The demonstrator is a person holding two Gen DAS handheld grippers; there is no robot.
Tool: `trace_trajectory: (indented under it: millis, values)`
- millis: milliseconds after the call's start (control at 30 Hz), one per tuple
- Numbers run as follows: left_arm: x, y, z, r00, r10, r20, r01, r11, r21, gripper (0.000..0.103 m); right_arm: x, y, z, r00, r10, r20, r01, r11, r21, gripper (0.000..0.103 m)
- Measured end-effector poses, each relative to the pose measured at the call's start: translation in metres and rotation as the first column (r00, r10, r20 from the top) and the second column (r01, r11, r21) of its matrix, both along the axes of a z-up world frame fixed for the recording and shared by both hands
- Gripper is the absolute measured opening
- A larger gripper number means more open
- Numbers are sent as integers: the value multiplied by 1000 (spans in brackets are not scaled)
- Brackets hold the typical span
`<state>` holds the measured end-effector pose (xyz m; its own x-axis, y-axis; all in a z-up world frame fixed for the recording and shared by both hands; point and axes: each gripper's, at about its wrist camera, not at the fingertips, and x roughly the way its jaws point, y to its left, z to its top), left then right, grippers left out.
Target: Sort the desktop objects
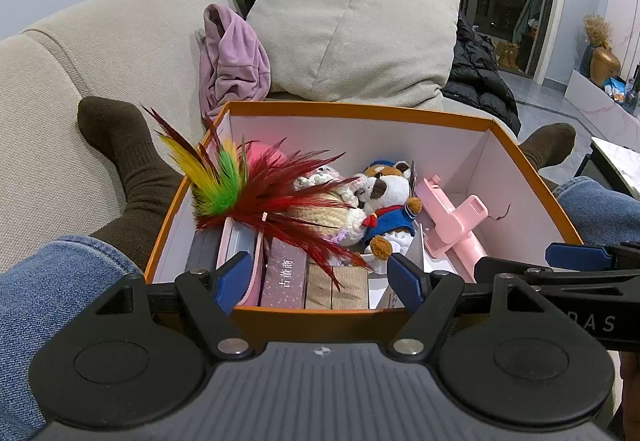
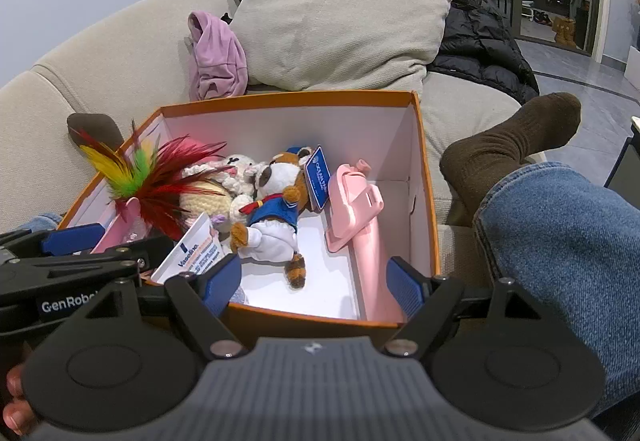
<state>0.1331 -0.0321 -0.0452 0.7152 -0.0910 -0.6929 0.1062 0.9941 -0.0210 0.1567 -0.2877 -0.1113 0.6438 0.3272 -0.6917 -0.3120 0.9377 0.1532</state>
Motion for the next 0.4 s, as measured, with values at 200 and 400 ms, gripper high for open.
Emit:
trace_trajectory:
  millis: [200, 400]
  values:
    - [0, 0, 0, 1000, 0, 0, 0, 1000, 1, 87, 0, 0, 0, 1000, 0, 0, 0, 1000, 0, 81]
    - [0, 0, 0, 1000, 0, 1, 0, 1000, 1, 87, 0, 0, 0, 1000, 2, 2, -2, 1000, 1, 81]
